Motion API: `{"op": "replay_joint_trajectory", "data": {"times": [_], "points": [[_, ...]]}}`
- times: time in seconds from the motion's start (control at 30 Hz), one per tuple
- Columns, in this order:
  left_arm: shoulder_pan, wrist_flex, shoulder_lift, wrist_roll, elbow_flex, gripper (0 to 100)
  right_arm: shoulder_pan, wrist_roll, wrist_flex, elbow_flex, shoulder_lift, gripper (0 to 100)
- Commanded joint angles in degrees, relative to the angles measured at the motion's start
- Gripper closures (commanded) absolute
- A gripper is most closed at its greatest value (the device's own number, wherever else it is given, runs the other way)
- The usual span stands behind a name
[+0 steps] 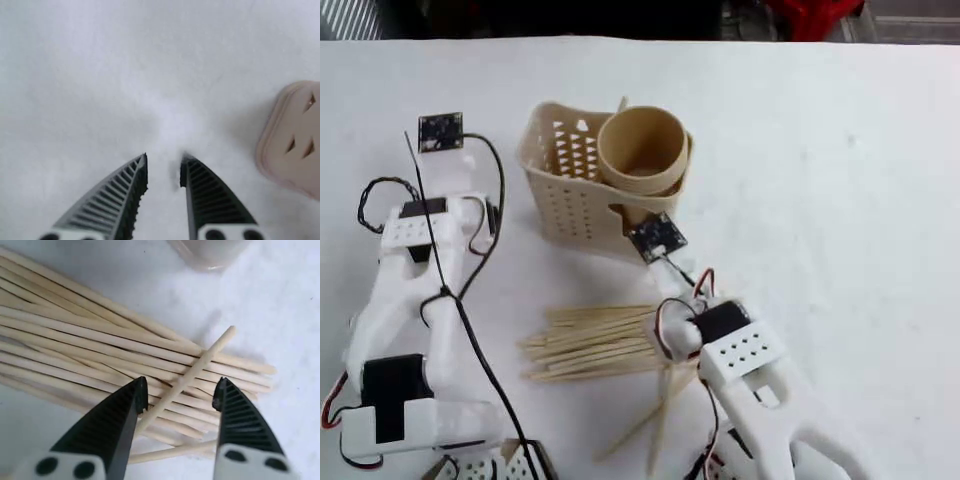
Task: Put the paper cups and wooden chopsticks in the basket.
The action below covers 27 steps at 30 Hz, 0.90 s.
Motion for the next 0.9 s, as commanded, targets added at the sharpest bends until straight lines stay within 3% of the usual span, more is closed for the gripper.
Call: {"op": "replay_joint_trajectory", "data": {"times": [0.0,0.17,0.6,0.87], "points": [[0.31,-1.14,-0.31,0.44,0.0,87,-0.22,-0.53,-2.77,1.58,-0.75,79.9],[0.31,-1.14,-0.31,0.44,0.0,87,-0.22,-0.35,-5.76,2.99,-0.75,91.5],[0.31,-0.79,-0.31,0.44,0.09,87,0.31,0.18,-6.02,3.16,-0.66,97.4],[0.31,-0.79,-0.31,0.44,0.09,87,7.43,1.58,-7.08,2.64,-0.75,98.2]]}}
